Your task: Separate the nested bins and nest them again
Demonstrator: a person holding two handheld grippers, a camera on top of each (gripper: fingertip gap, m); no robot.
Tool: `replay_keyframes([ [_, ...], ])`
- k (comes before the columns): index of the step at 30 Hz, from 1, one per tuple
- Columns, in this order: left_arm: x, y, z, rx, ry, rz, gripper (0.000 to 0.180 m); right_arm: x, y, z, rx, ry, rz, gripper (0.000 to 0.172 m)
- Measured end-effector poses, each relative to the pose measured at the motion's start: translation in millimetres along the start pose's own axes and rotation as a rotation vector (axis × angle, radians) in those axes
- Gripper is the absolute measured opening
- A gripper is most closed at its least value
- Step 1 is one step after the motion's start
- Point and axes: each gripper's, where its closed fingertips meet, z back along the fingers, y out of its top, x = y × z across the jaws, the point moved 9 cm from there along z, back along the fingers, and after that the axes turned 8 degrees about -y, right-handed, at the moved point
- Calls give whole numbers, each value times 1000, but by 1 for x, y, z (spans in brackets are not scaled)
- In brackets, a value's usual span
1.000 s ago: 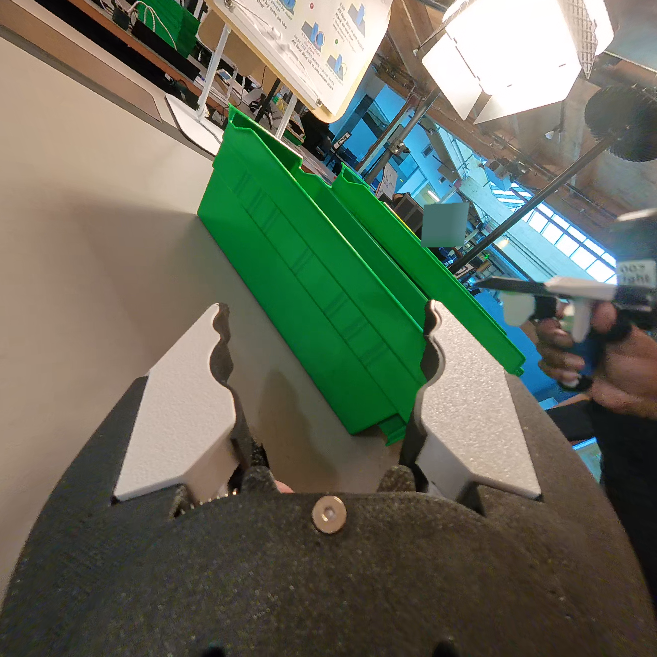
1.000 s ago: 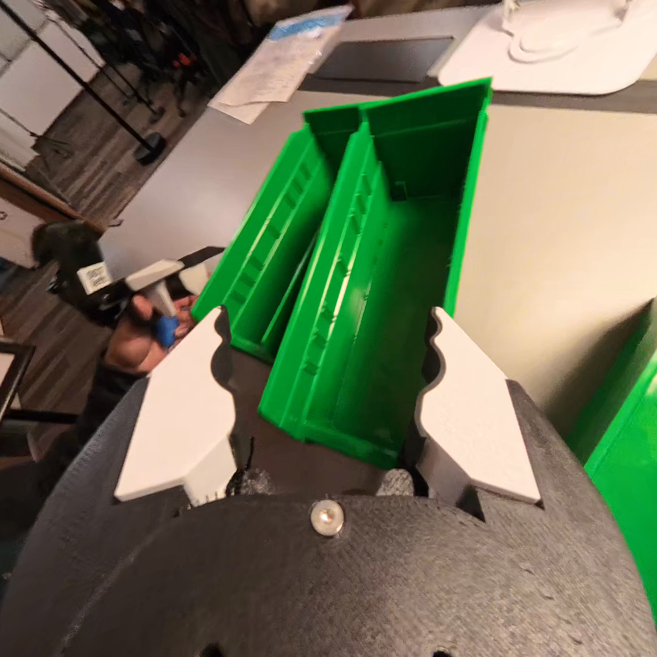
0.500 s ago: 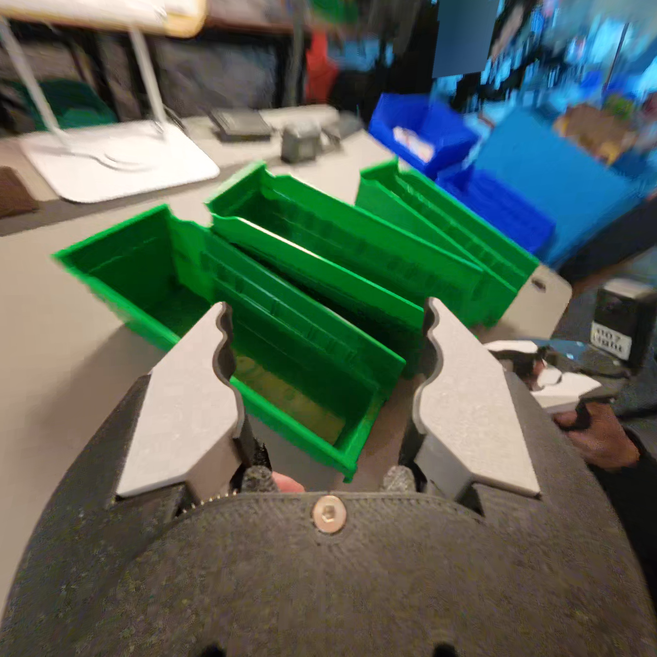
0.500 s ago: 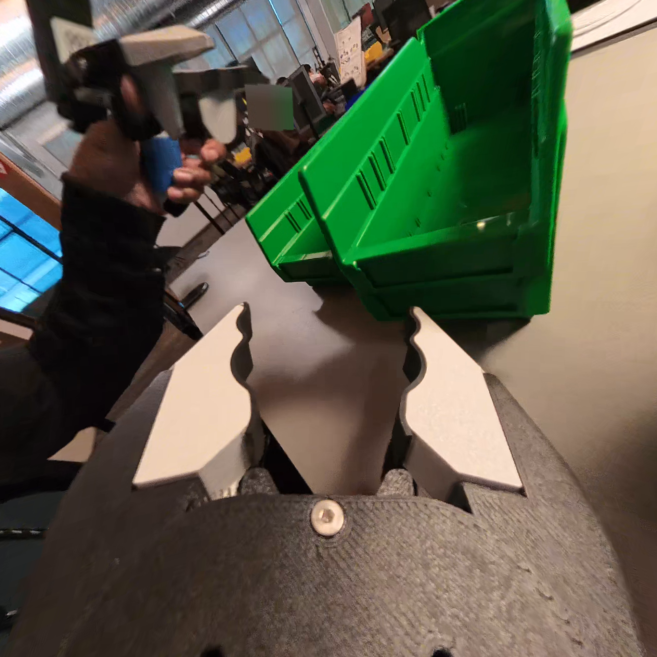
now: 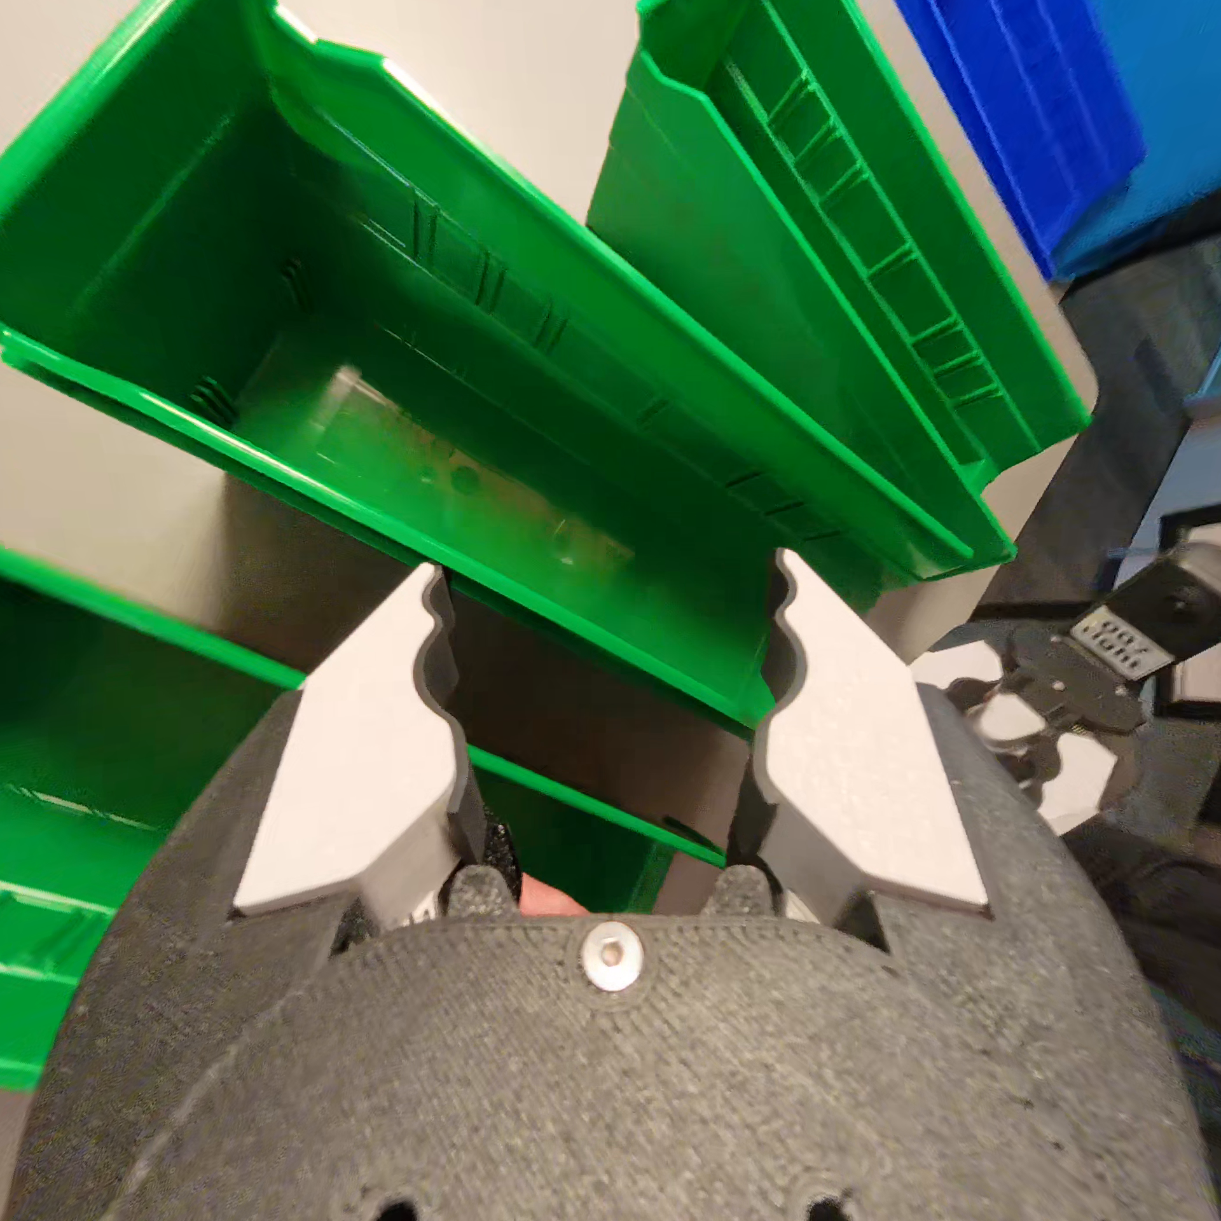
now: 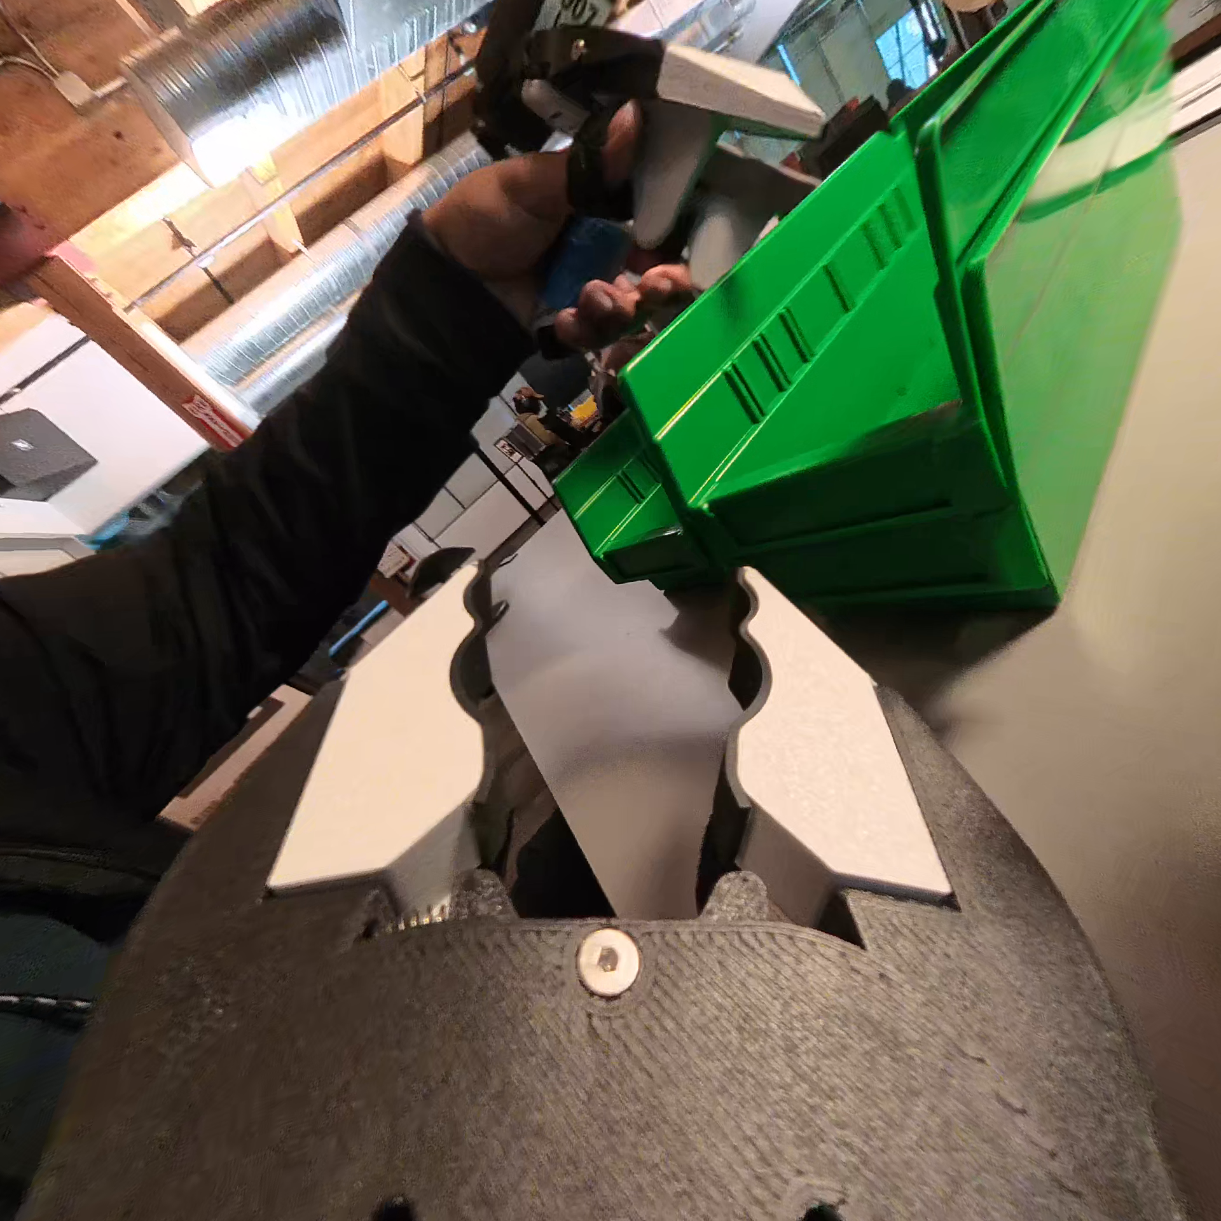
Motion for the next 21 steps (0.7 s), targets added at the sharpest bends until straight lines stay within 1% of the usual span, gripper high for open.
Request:
replay_keyframes([
  [2, -4, 10, -5, -36, 3, -41, 96, 2, -1, 1, -5, 14, -21, 72],
  [6, -3, 25, -15, -42, 39, 40, 99, 4, -2, 2, -10, 23, -41, 71],
  [7, -2, 29, -19, -54, 62, 35, 100, 4, -2, 1, -14, 22, -43, 71],
  [9, 1, 39, -28, -74, 58, 16, 107, 4, -2, -1, -28, 18, -43, 71],
  [11, -3, 51, -37, -102, 56, 1, 106, 4, -3, -2, -36, 16, -40, 70],
  [13, -10, 60, -41, -135, 136, 43, 110, 4, -3, -1, -34, 20, -44, 70],
  [14, -10, 64, -40, -105, 193, 73, 116, 5, -3, 0, -31, 23, -47, 70],
  [16, 3, 68, -40, 2, 281, 115, 128, 5, -3, 1, -26, 27, -50, 70],
  [17, 14, 67, -42, 29, 307, 102, 135, 5, -3, 1, -27, 29, -50, 70],
  [19, 35, 64, -50, 43, 348, 65, 147, 6, -3, 1, -32, 30, -52, 70],
  [21, 49, 60, -61, 26, 349, 63, 149, 6, -4, -1, -51, 30, -54, 70],
])
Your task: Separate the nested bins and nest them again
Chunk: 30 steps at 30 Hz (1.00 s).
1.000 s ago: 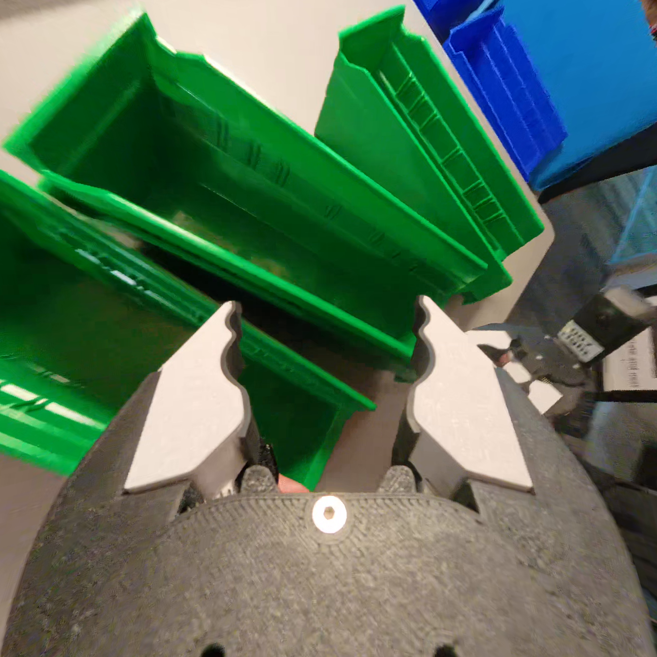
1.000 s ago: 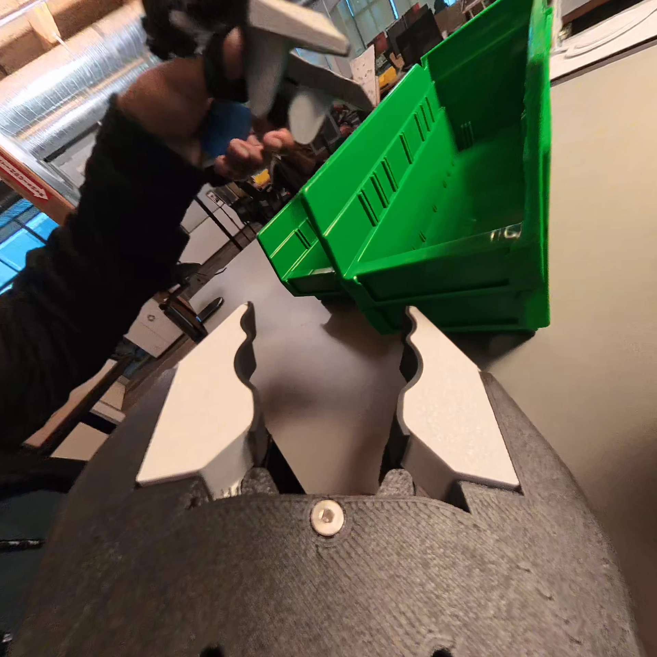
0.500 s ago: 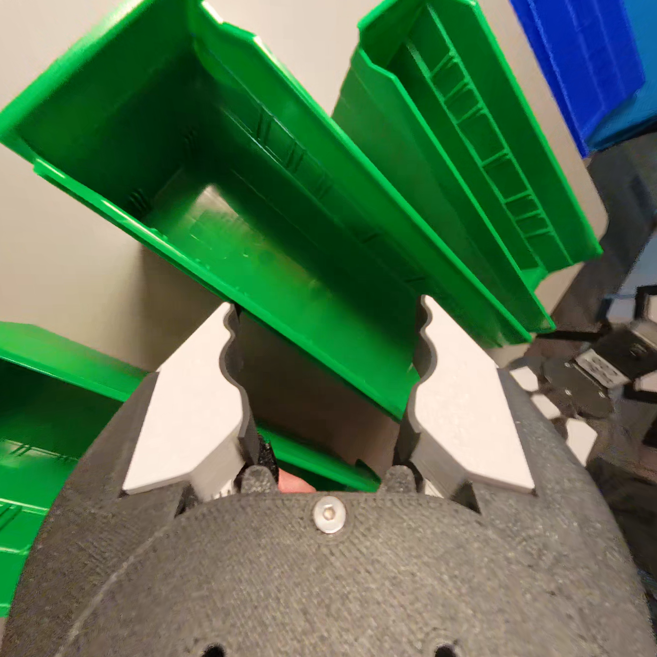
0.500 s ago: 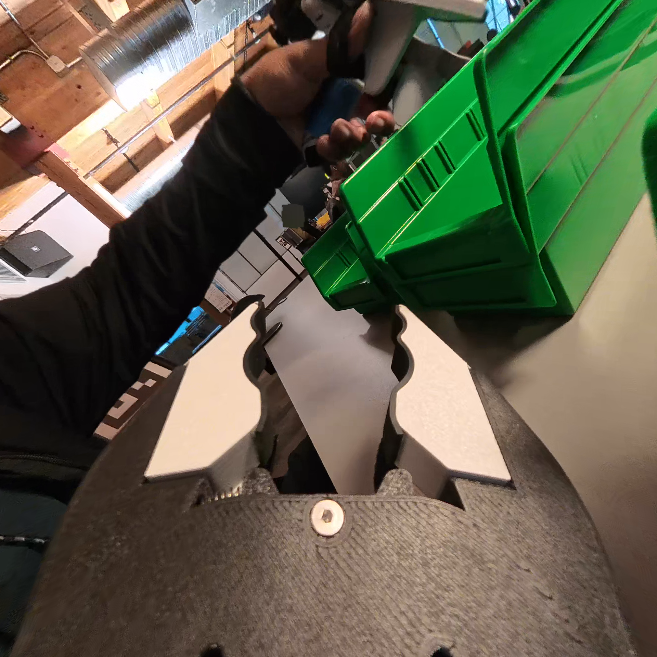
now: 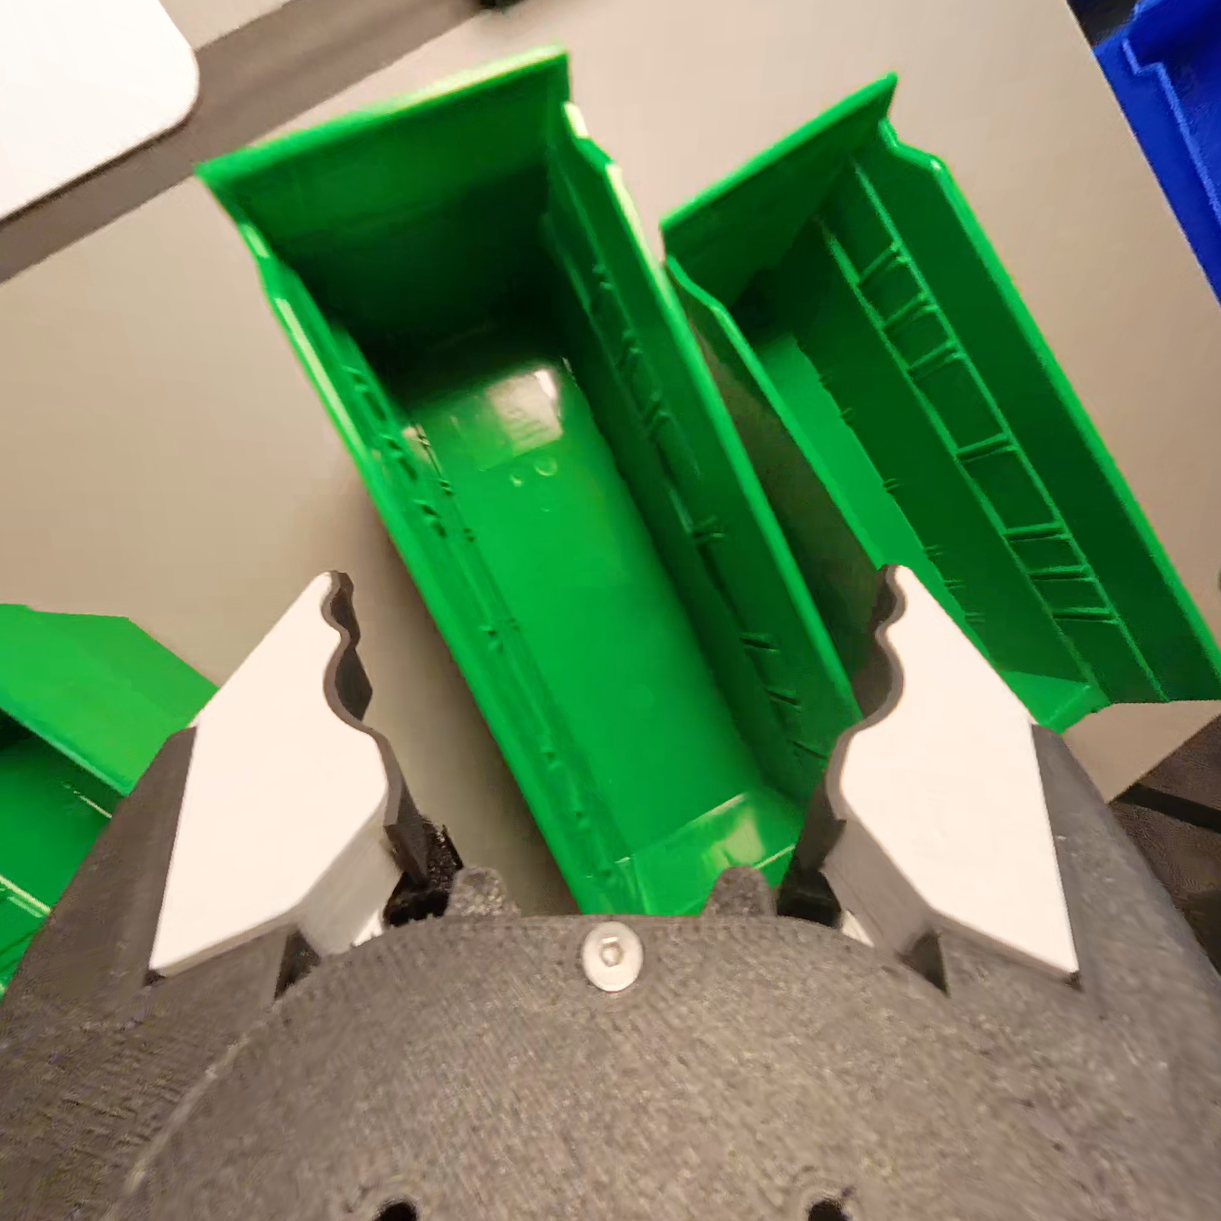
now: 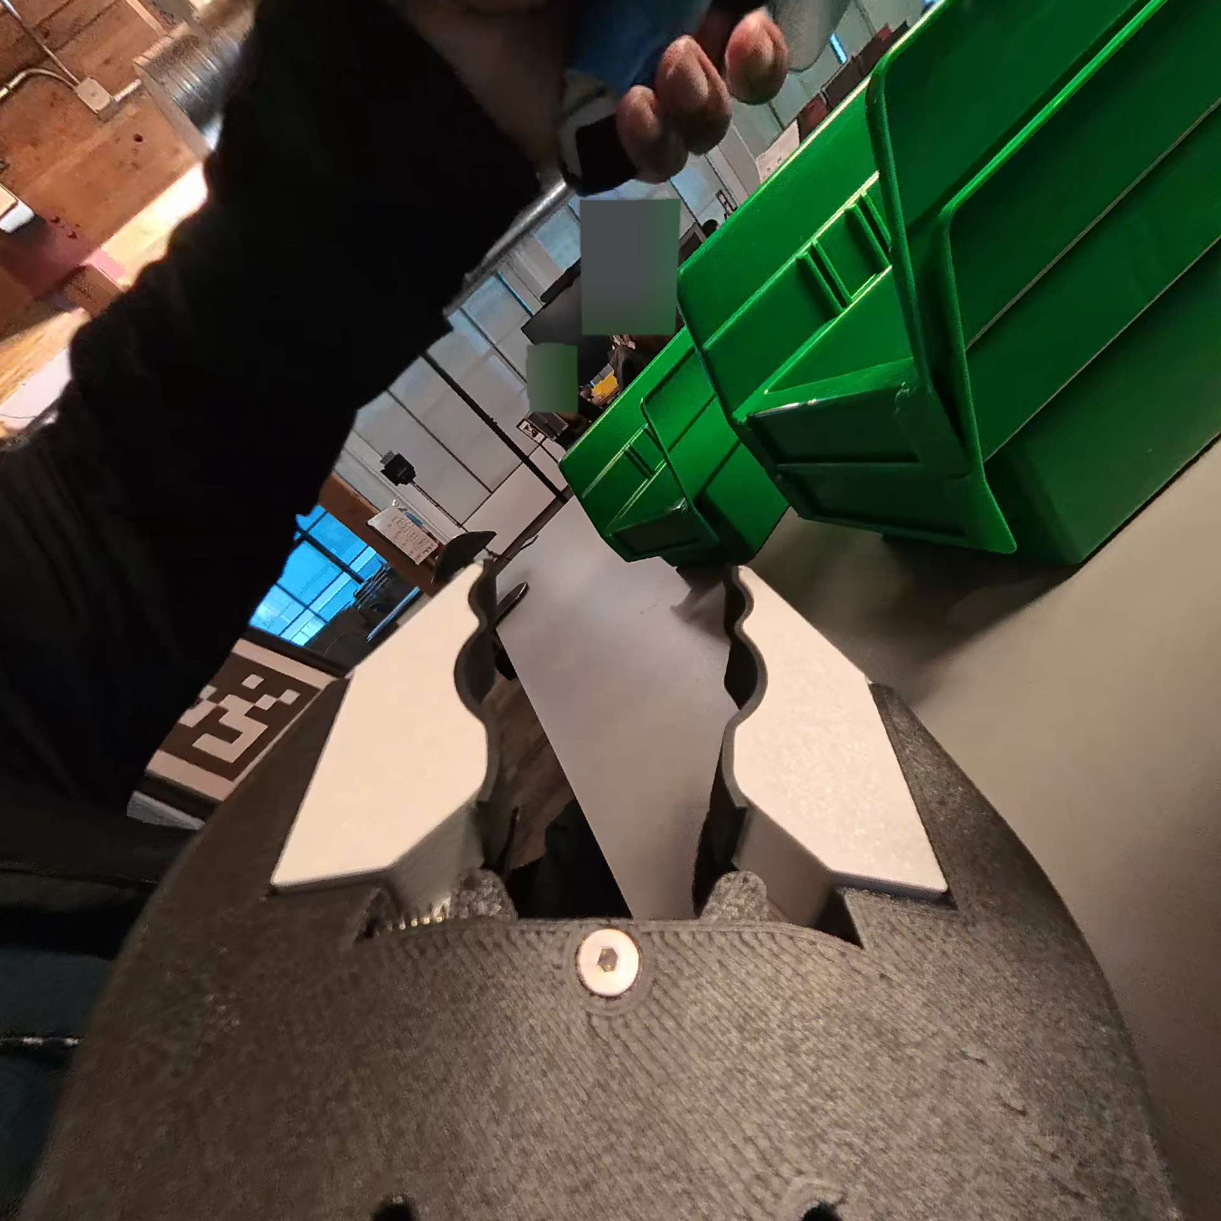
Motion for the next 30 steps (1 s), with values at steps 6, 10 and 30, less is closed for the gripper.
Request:
replay_keyframes([
  [6, 11, -2, -24, -55, 138, -68, 144, 2, -1, -2, -28, 3, -16, 69],
  [10, 6, -4, -25, -85, 131, -42, 137, 2, -1, -1, -23, 7, -12, 68],
  [30, -5, -7, -2, -127, 110, -10, 100, 2, 0, 2, 3, 29, -19, 66],
])
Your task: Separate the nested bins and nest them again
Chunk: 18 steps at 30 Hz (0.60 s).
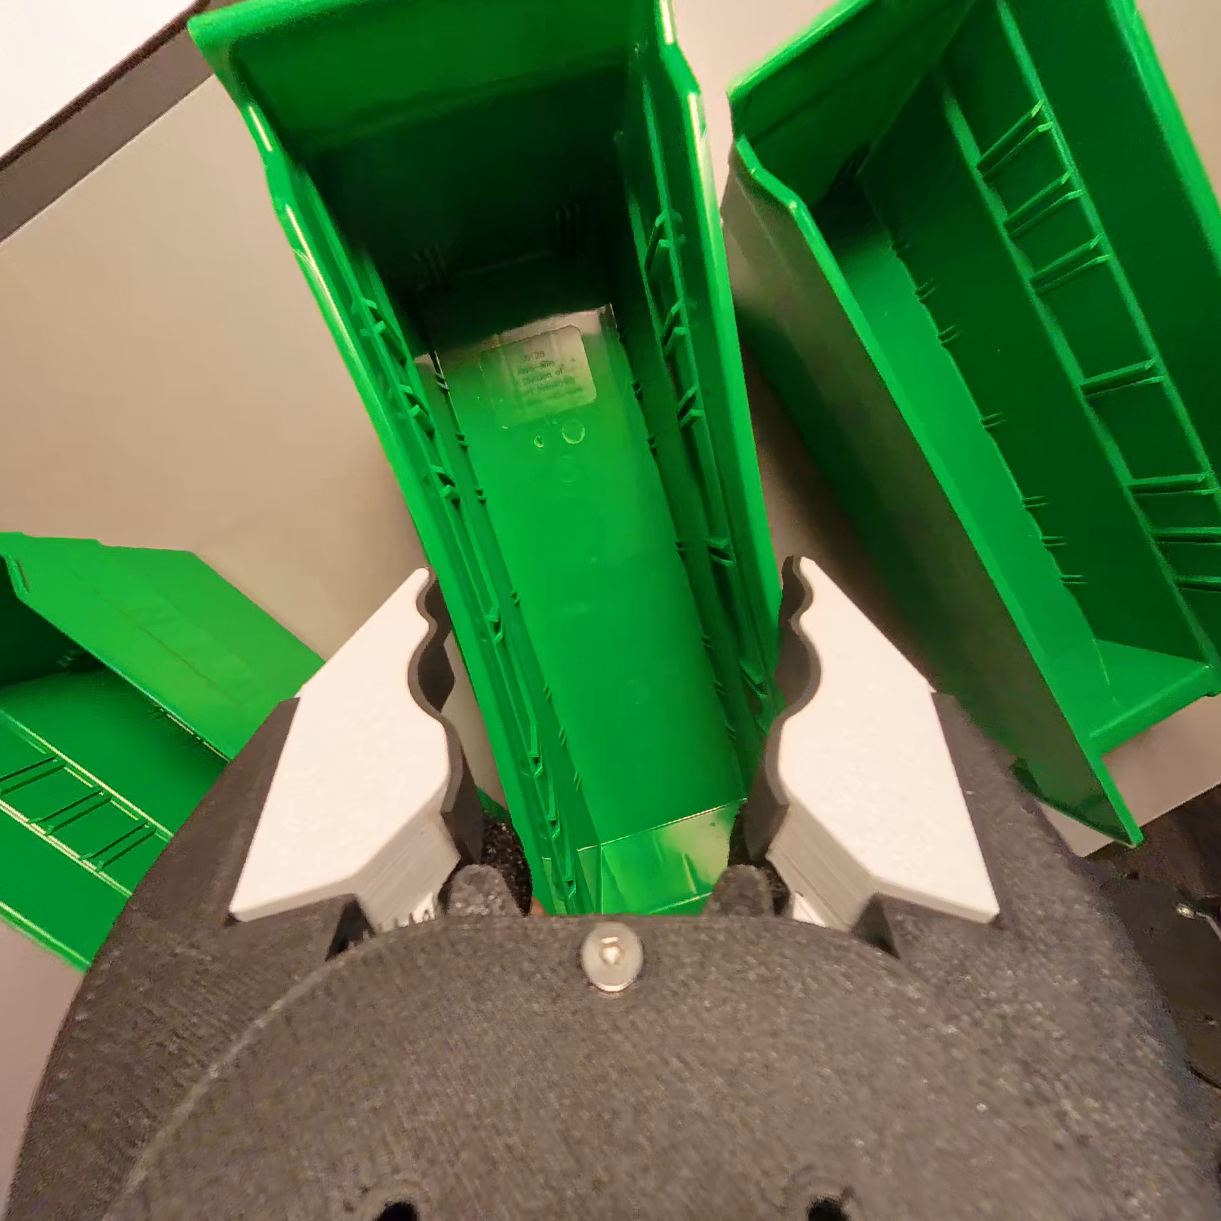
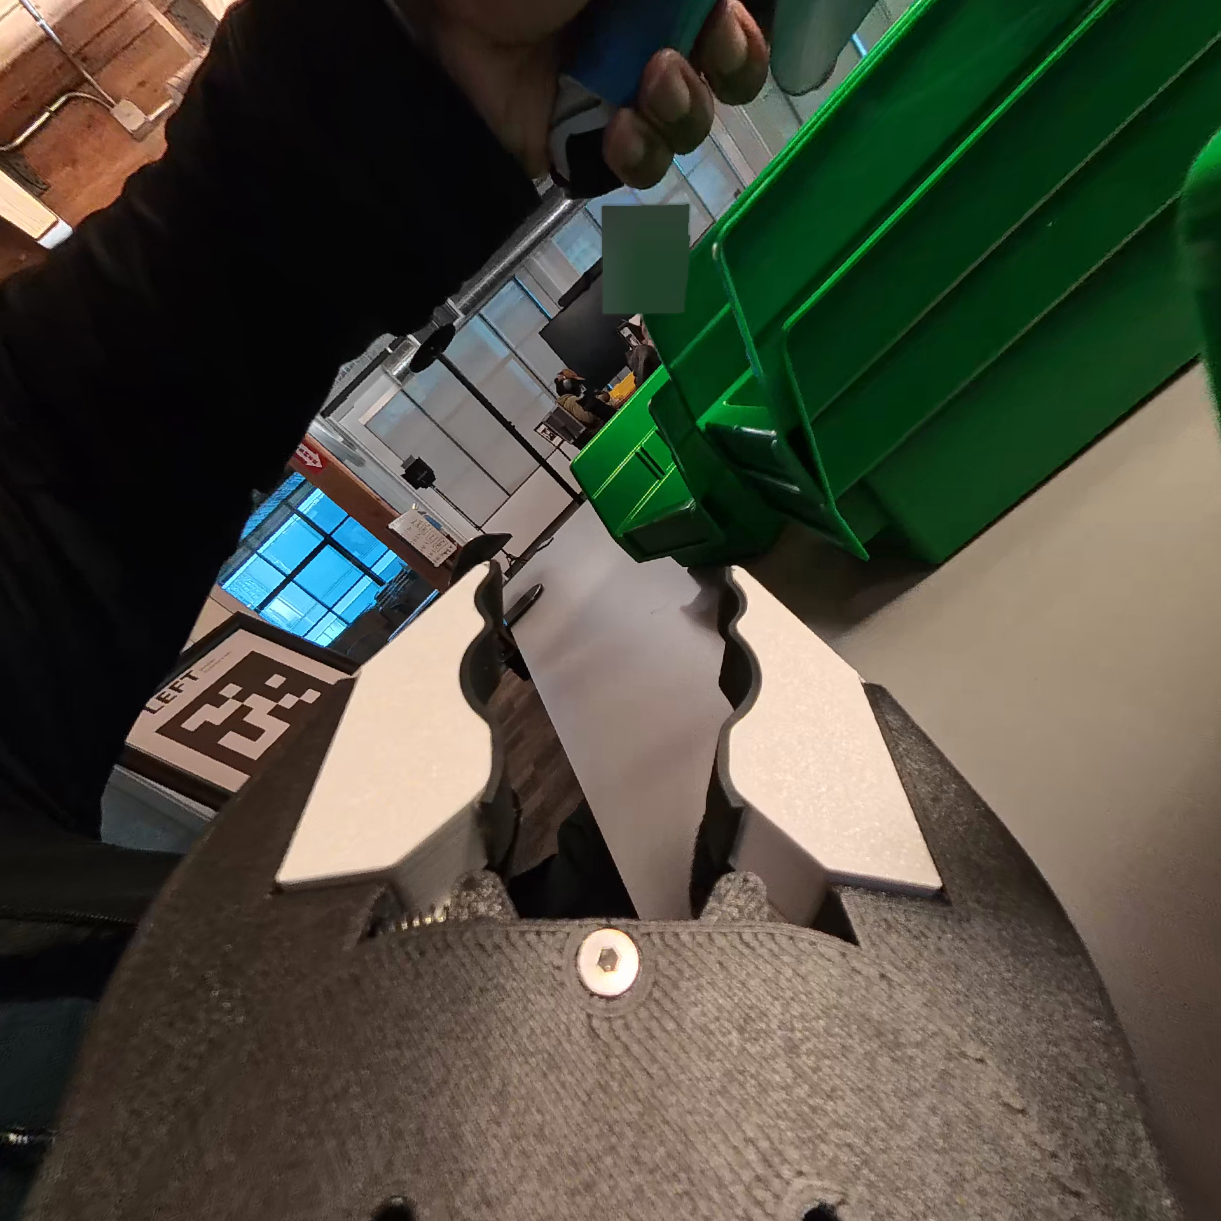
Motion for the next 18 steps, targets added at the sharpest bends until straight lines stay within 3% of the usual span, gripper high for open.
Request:
replay_keyframes([
  [6, 1, -9, -1, -33, 21, -23, 119, 0, 0, 1, 9, 5, -2, 65],
  [18, 2, -13, 3, -22, 47, -41, 118, 0, 1, 2, 19, 9, -5, 64],
])
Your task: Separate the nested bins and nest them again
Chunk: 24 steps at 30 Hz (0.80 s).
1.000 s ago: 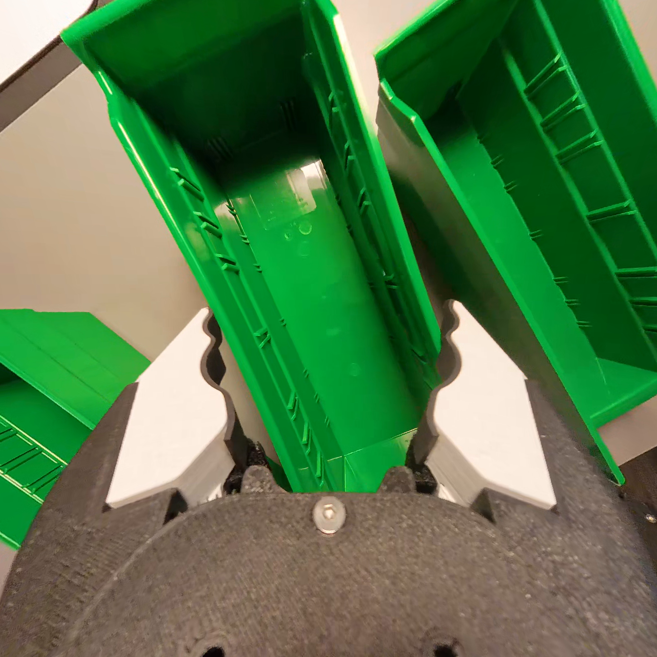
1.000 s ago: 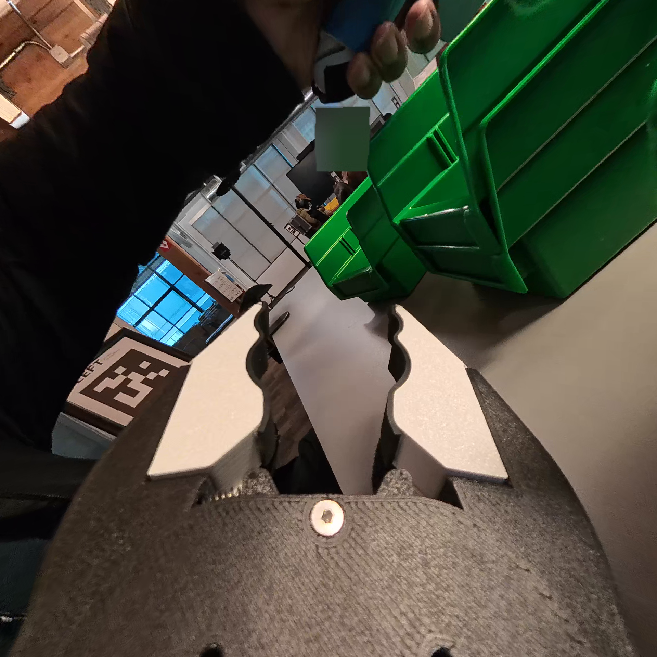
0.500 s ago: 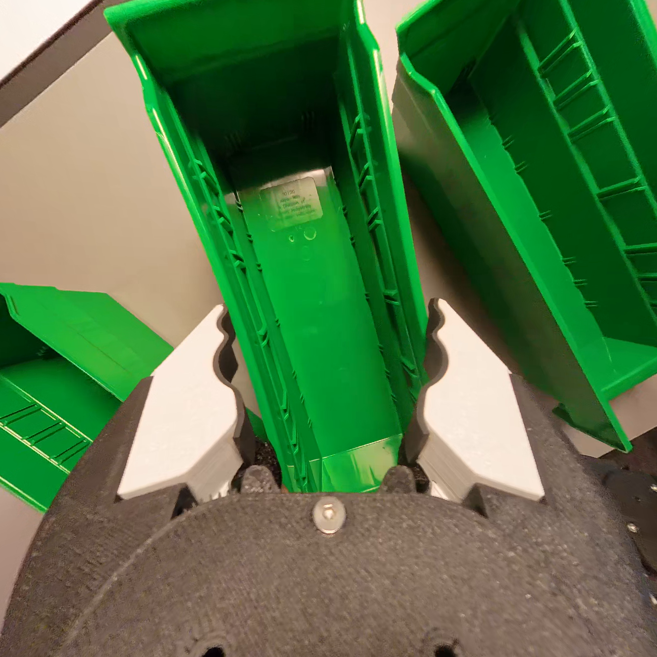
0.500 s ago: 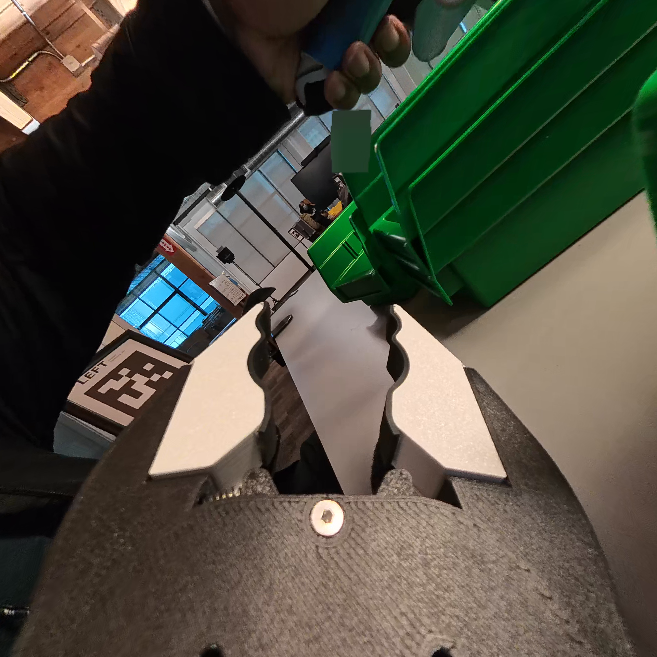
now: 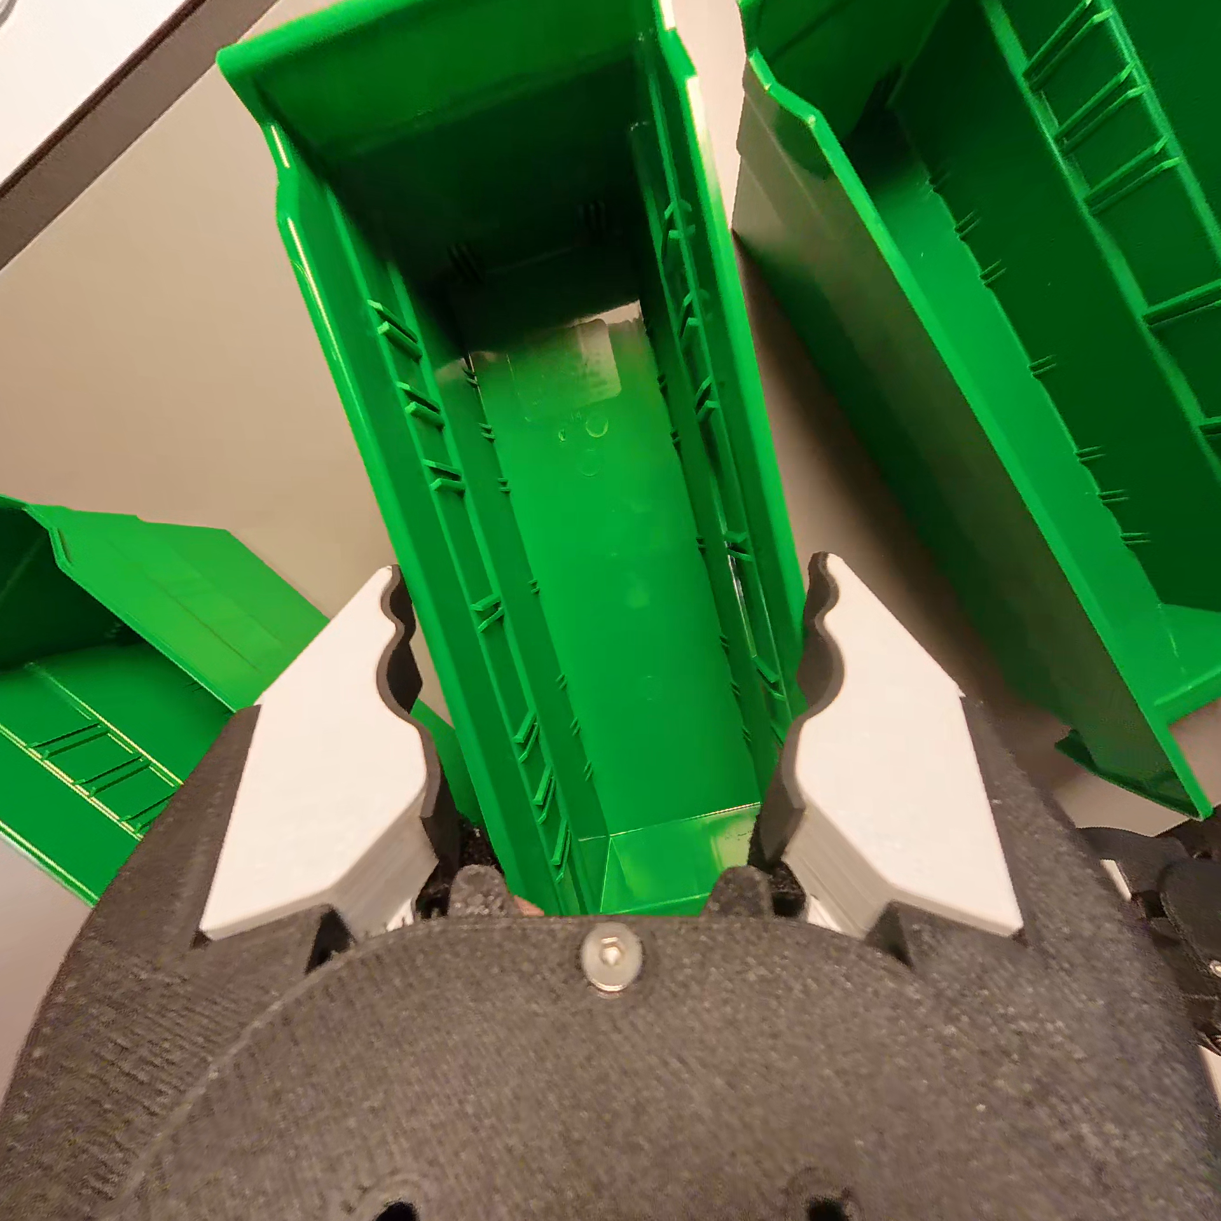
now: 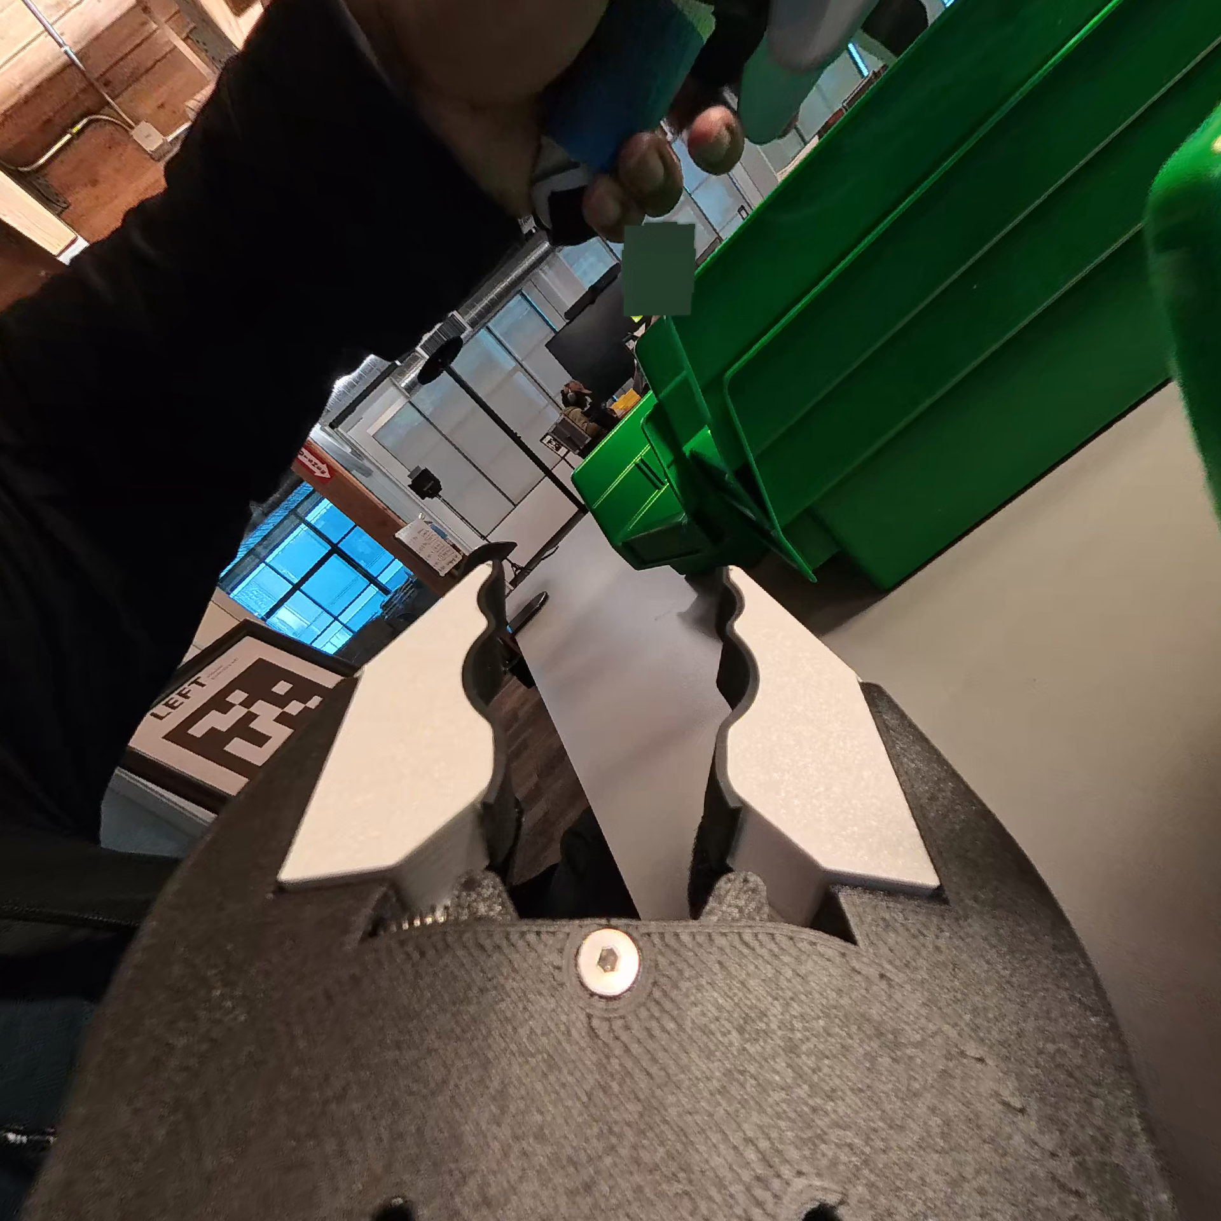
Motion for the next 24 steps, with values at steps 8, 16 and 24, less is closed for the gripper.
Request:
replay_keyframes([
  [8, -1, -2, -2, -3, -16, 4, 121, 0, 0, 0, 2, 2, 0, 63],
  [16, 0, -7, -8, -19, 11, -22, 121, 0, 0, 1, 7, 4, -1, 62],
  [24, -5, -8, -1, -6, -21, 15, 105, 0, 0, 2, 10, 9, 0, 61],
])
